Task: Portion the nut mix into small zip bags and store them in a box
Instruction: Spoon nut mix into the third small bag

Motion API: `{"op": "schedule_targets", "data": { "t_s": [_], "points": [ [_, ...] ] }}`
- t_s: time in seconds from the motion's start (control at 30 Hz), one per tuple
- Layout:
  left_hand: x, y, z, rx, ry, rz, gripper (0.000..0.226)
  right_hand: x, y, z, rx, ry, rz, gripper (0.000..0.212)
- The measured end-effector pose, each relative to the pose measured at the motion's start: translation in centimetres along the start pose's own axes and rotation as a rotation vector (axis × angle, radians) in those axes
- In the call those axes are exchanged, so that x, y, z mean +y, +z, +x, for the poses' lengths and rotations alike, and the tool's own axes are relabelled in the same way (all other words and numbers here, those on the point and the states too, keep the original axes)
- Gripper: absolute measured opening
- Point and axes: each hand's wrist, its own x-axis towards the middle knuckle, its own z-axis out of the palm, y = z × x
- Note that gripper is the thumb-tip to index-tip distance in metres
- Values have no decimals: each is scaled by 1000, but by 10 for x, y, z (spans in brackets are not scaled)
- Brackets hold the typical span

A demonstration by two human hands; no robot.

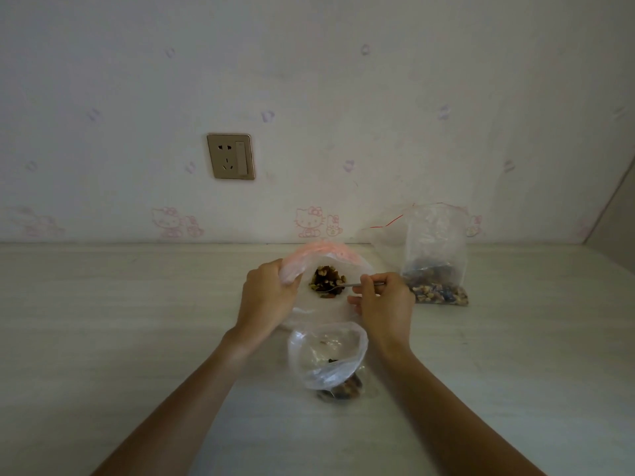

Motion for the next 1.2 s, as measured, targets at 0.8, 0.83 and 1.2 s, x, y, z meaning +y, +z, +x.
{"op": "schedule_targets", "data": {
  "t_s": [0.8, 0.83, 1.2],
  "points": [
    [-11, -20, 13, -3, -69, -78, 49, -13, -23, 0, -154, 85, 227, 11],
    [-10, -25, 10, -16, -62, -87, 60, -15, -26, 0, -157, 91, 241, 10],
    [13, -61, -67, 149, 138, -15, 17, -50, -97, -30, -265, 85, 358, 13]
  ]
}}
